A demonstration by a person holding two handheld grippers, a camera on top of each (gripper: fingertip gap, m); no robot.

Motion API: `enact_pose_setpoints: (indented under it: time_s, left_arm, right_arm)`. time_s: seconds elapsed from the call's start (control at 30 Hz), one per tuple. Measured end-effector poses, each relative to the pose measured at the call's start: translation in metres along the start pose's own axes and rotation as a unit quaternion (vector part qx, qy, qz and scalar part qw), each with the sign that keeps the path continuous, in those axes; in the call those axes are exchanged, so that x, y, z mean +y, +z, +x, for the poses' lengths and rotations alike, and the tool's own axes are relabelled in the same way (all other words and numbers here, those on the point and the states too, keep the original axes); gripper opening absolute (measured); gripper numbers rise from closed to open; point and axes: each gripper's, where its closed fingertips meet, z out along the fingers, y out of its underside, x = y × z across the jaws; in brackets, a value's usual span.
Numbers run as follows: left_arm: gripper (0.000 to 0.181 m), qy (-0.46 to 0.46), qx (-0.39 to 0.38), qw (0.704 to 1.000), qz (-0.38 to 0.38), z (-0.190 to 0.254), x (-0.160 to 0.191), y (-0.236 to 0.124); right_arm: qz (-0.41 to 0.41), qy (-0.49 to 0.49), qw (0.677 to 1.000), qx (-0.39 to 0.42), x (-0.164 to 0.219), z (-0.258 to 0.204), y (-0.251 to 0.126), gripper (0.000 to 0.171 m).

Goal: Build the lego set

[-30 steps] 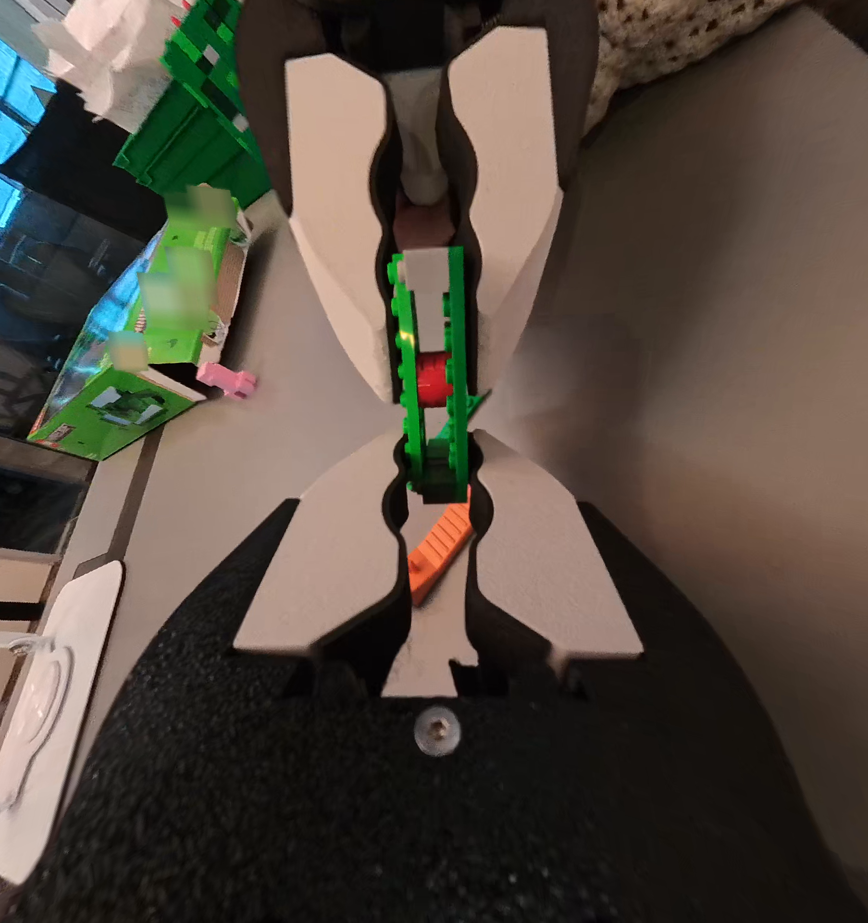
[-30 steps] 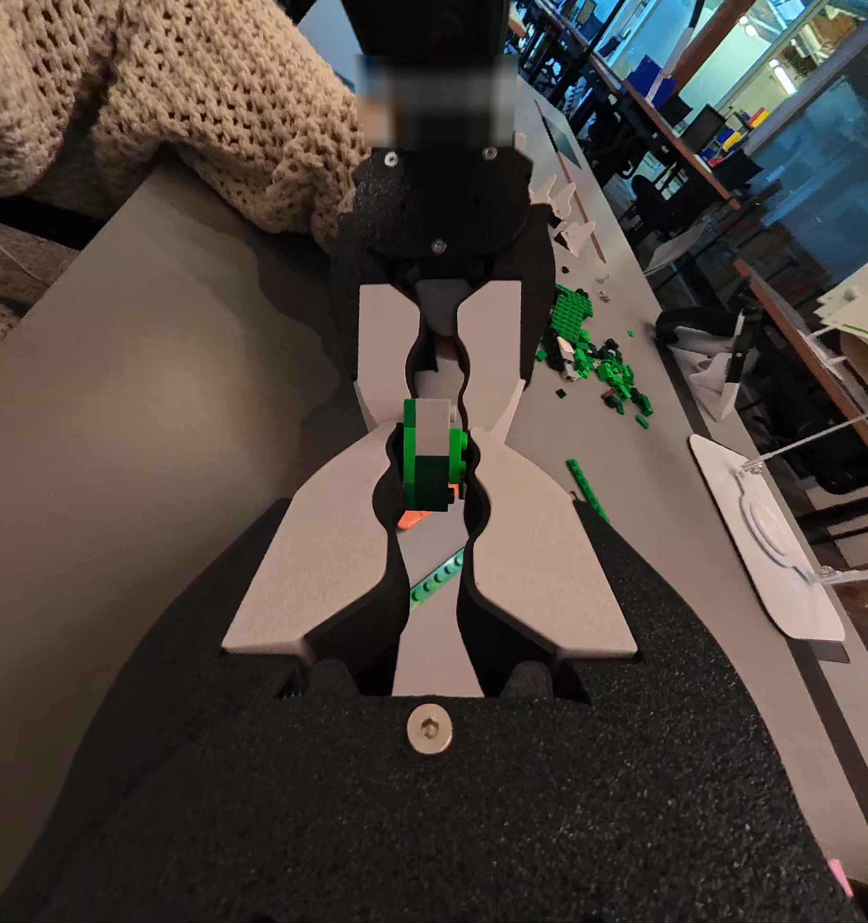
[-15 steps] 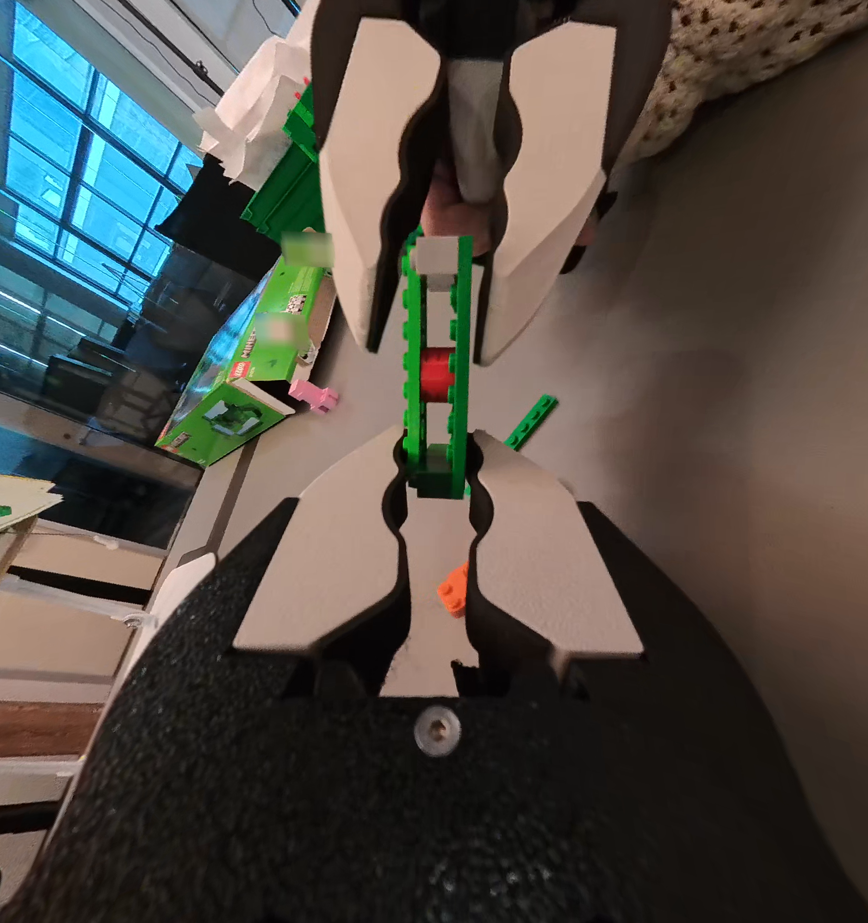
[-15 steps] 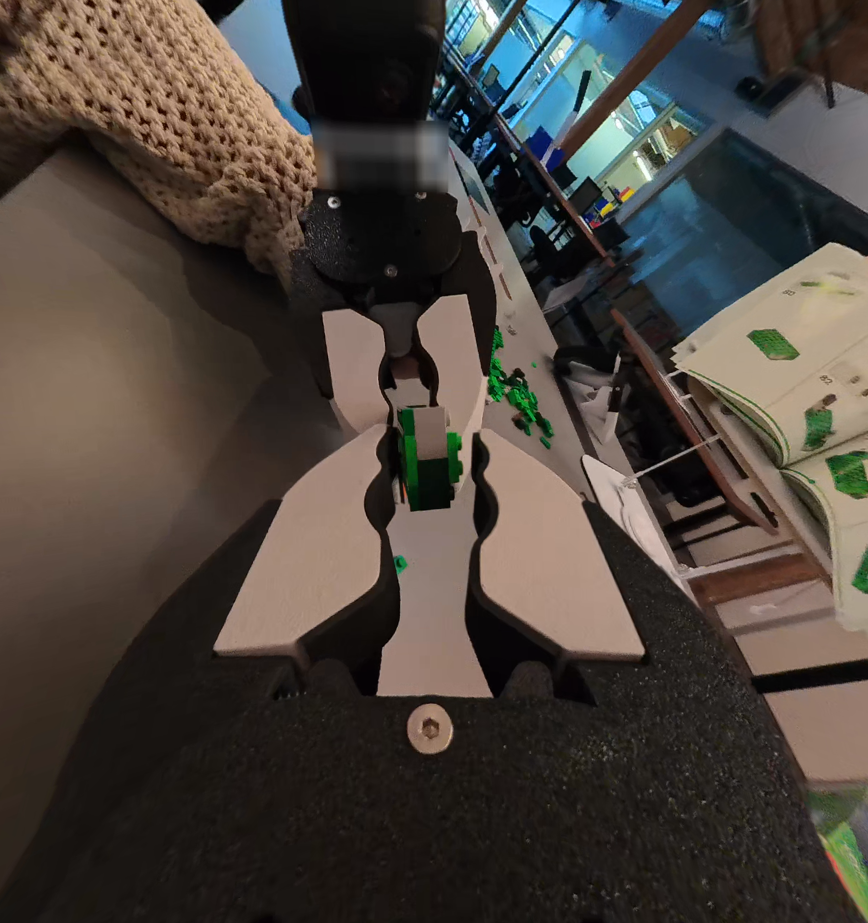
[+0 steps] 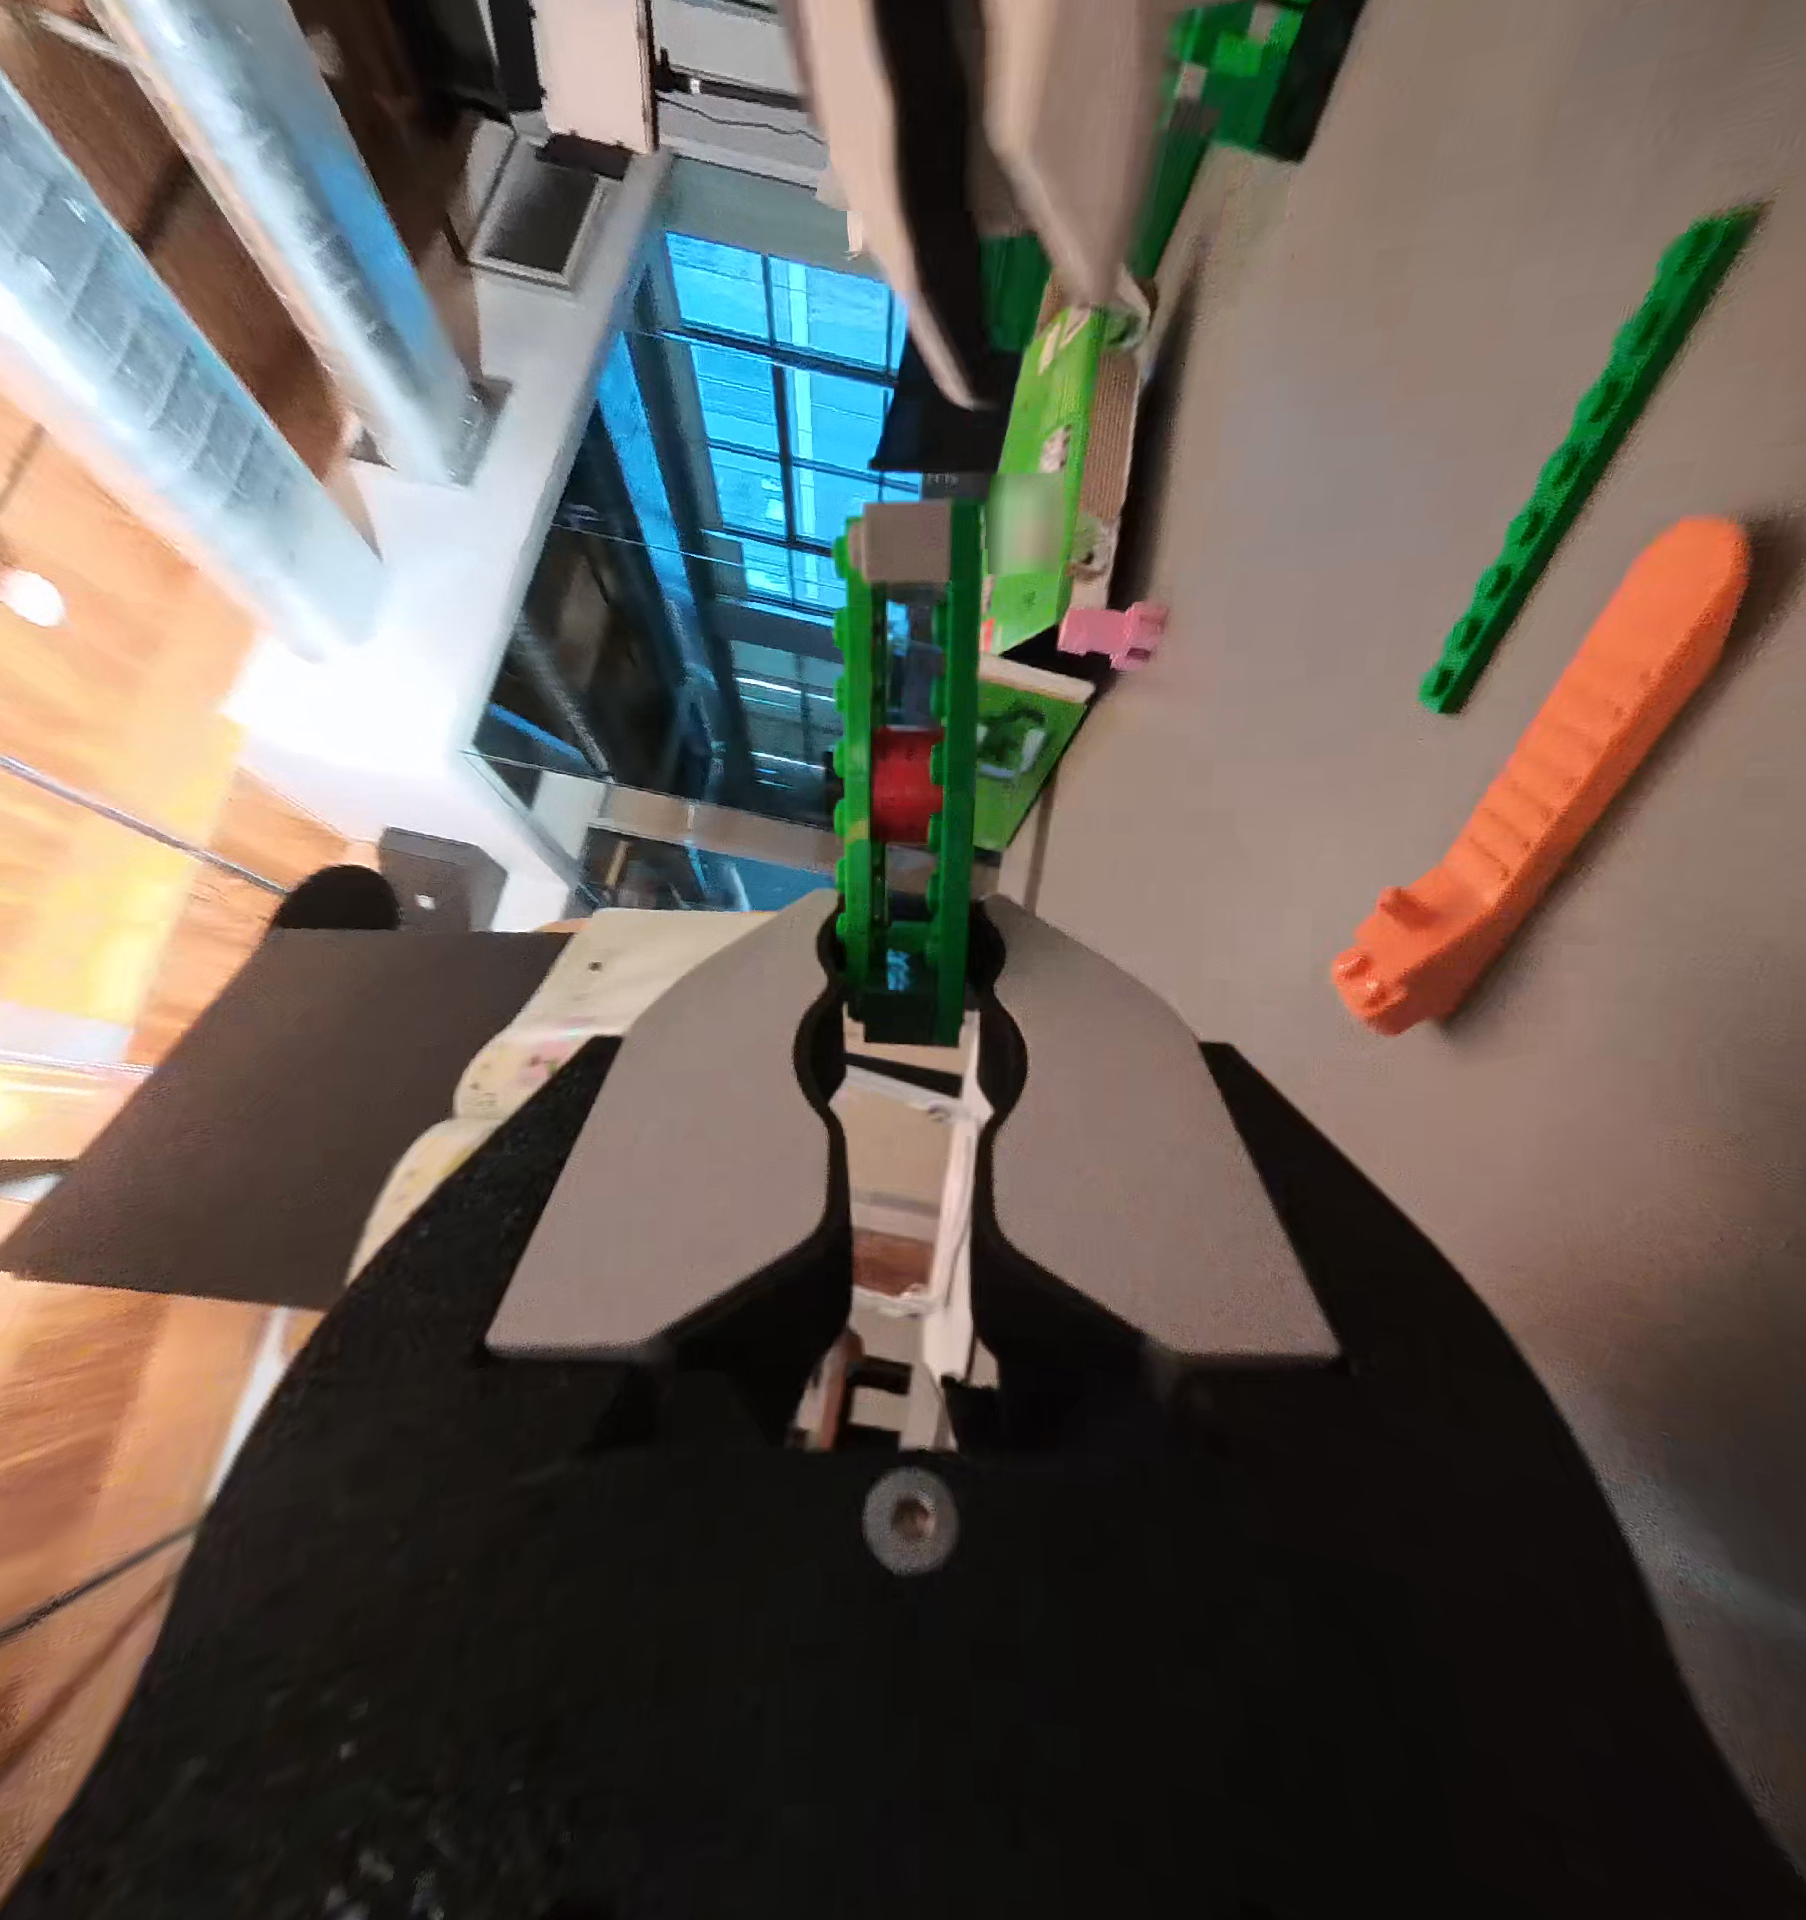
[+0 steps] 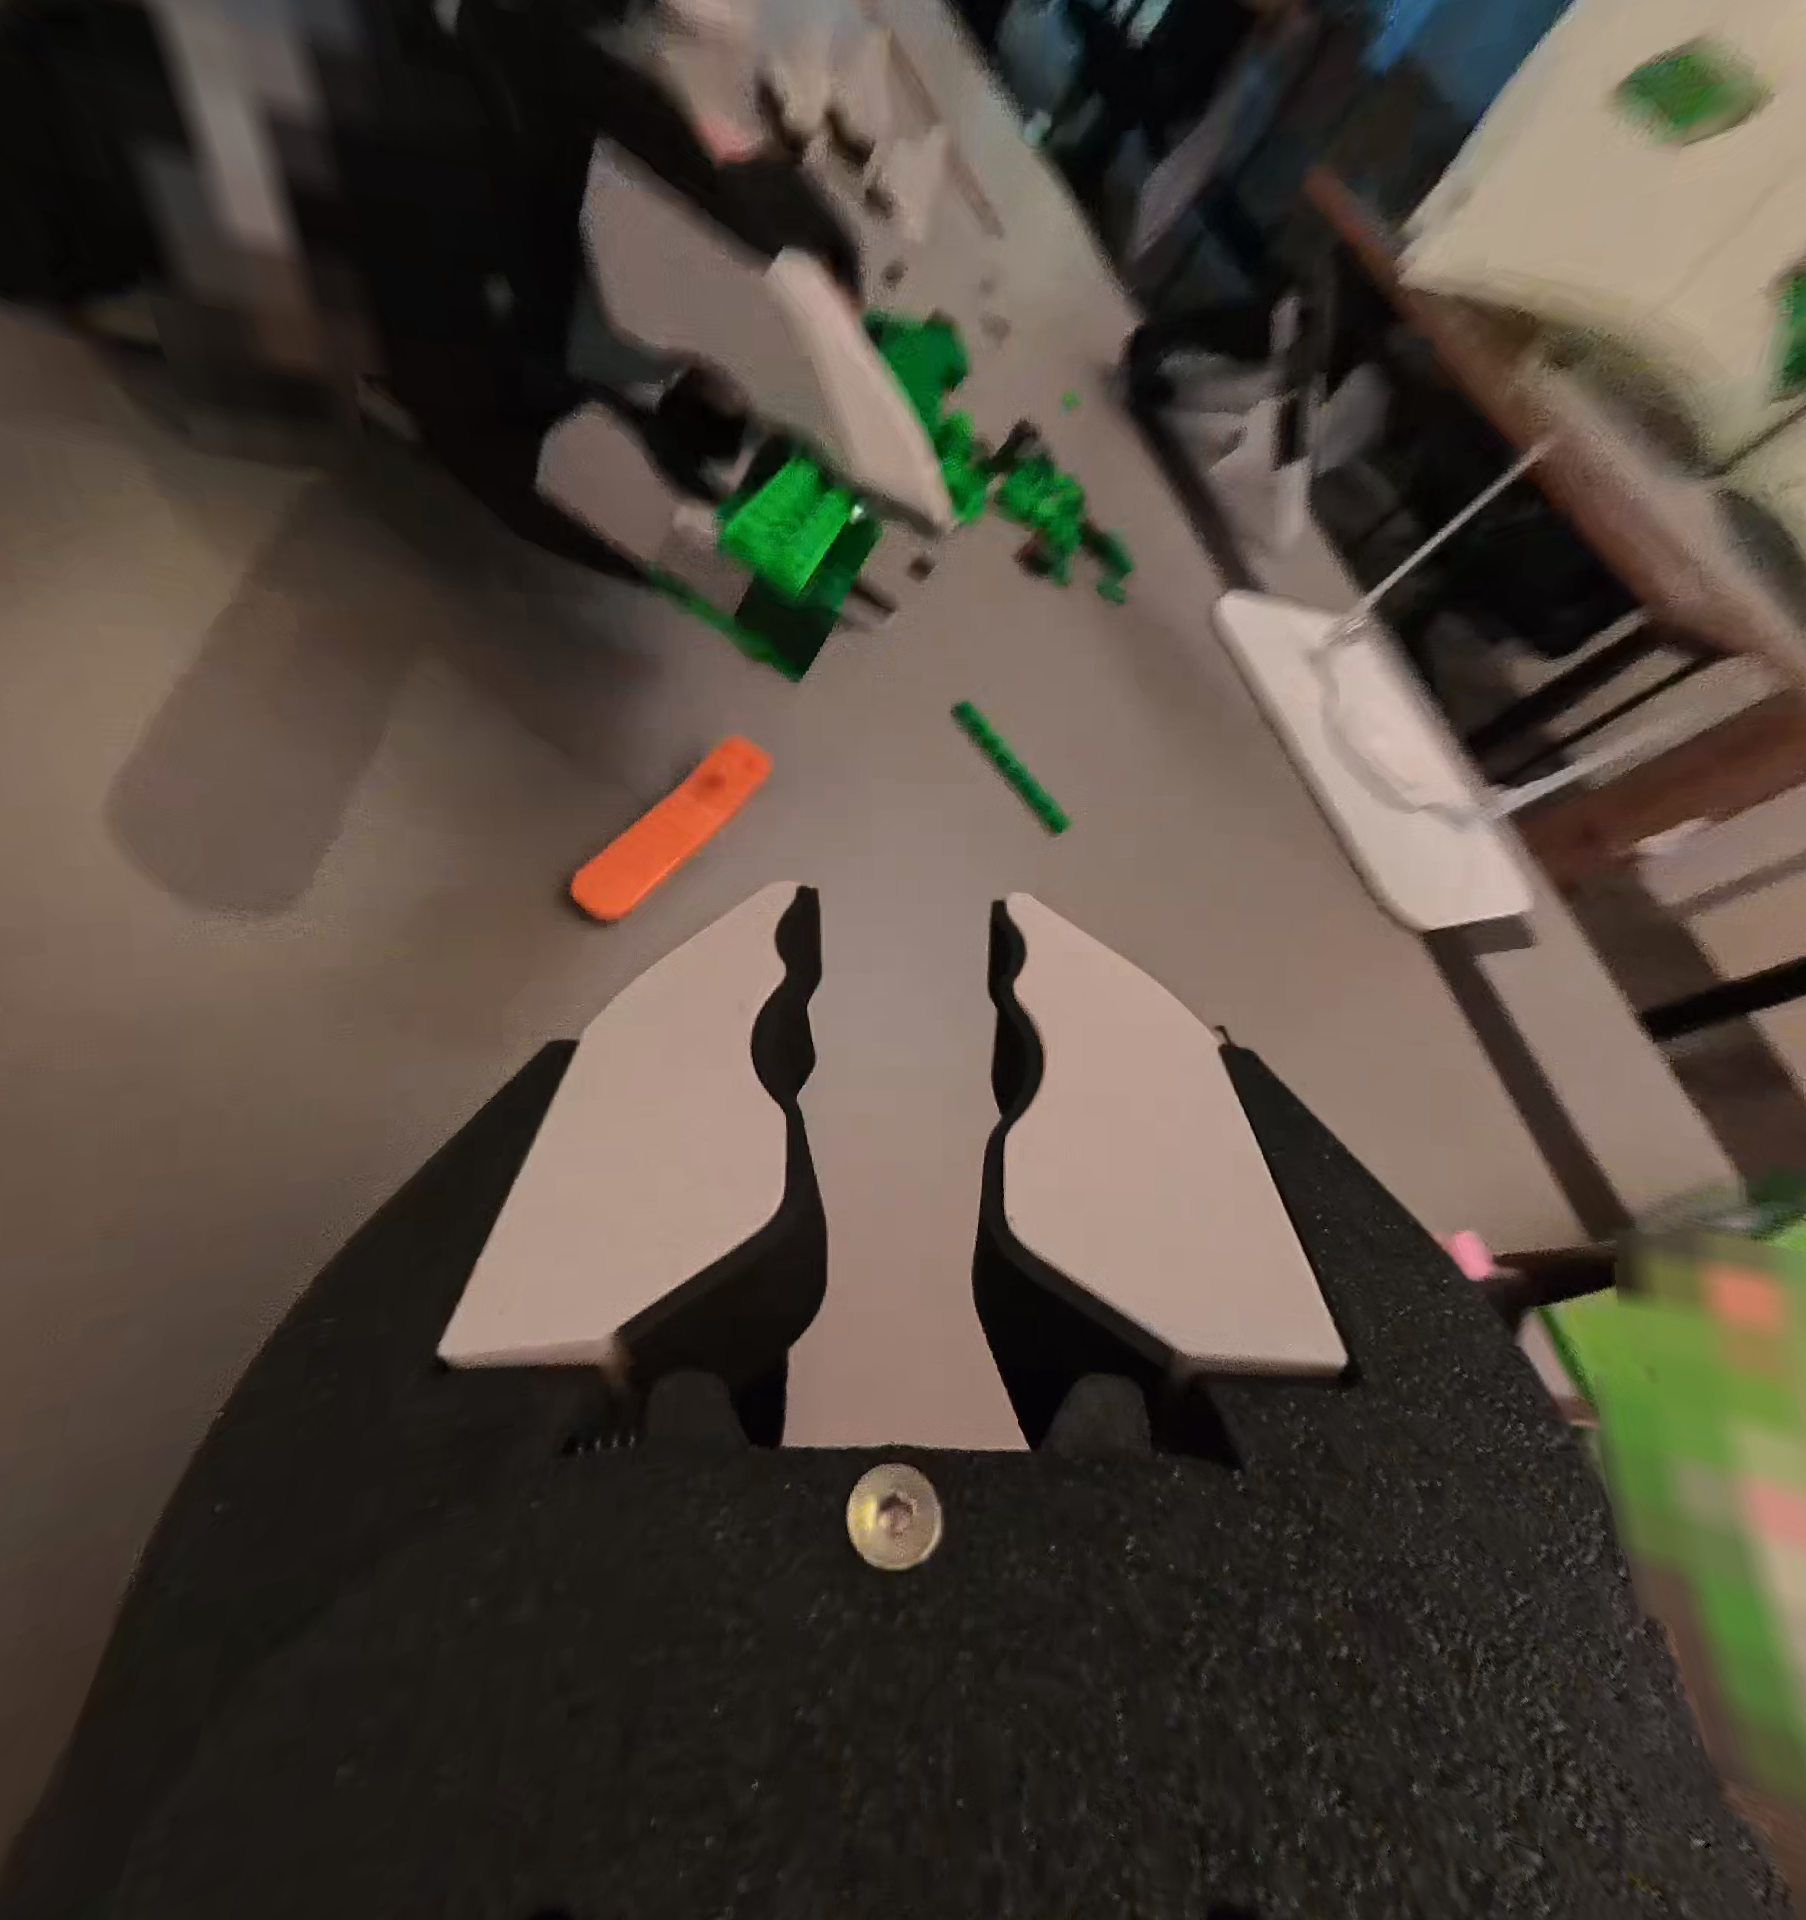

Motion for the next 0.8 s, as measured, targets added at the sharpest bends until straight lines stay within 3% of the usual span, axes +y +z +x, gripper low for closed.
enact_pose_setpoints:
  time_s: [0.1, 0.2, 0.3, 0.37, 0.43, 0.6, 0.8]
  left_arm:
    - [0.02, 0.012, -0.004, 1.0, -0.01, 0.002, 0.005, 0.0]
    - [0.02, 0.007, 0.009, 0.999, -0.047, 0.006, 0.02, 0.003]
    - [0.02, -0.026, 0.078, 0.99, -0.113, 0.026, 0.042, 0.007]
    - [0.02, -0.033, 0.101, 0.985, -0.139, 0.034, 0.05, 0.009]
    - [0.02, -0.012, 0.106, 0.983, -0.151, 0.037, 0.052, 0.011]
    - [0.02, 0.026, 0.095, 0.985, -0.142, 0.037, 0.037, 0.019]
    - [0.021, 0.002, 0.091, 0.988, -0.128, 0.037, 0.025, 0.02]
  right_arm:
    - [0.066, 0.018, 0.994, 0.089, -0.029, 0.021, -0.015, 0.016]
    - [0.007, 0.075, 0.99, 0.119, -0.01, 0.033, -0.006, 0.02]
    - [-0.021, 0.117, 0.99, 0.077, 0.009, 0.024, 0.013, 0.029]
    - [0.04, 0.125, 0.989, 0.074, -0.012, 0.022, 0.015, 0.026]
    - [0.049, 0.119, 0.991, 0.029, -0.026, 0.011, 0.024, 0.032]
    - [-0.044, 0.141, 0.985, -0.085, -0.009, -0.013, 0.067, 0.057]
    - [-0.078, 0.126, 0.983, -0.11, 0.013, -0.017, 0.072, 0.039]
